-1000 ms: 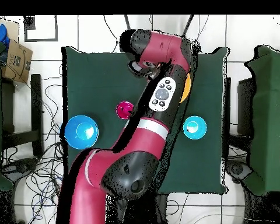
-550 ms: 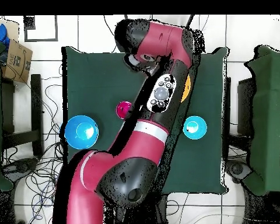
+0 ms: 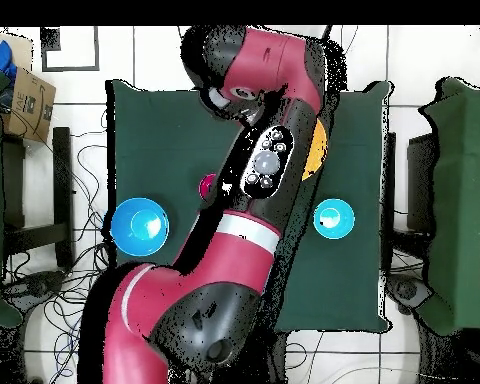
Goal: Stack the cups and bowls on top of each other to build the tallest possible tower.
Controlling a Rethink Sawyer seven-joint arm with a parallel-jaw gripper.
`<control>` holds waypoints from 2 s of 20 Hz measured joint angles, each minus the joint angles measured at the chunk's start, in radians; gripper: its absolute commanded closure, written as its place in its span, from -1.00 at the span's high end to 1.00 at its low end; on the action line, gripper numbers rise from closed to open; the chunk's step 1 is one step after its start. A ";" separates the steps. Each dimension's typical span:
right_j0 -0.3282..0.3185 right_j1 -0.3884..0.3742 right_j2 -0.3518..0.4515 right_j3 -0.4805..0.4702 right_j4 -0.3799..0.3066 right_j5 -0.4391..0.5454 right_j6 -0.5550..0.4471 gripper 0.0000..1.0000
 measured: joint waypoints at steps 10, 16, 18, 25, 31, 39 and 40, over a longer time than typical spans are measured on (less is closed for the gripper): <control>0.071 -0.118 0.105 0.271 -0.118 -0.190 -0.028 1.00; 0.068 -0.218 0.197 0.475 -0.233 -0.371 -0.136 1.00; 0.045 -0.252 0.254 0.527 -0.280 -0.408 -0.225 1.00; -0.063 -0.340 0.443 0.643 -0.381 -0.442 -0.546 1.00; -0.163 -0.384 0.593 0.687 -0.427 -0.442 -0.773 1.00; -0.211 -0.430 0.705 0.707 -0.446 -0.441 -0.808 1.00; -0.214 -0.438 0.719 0.707 -0.450 -0.441 -0.808 1.00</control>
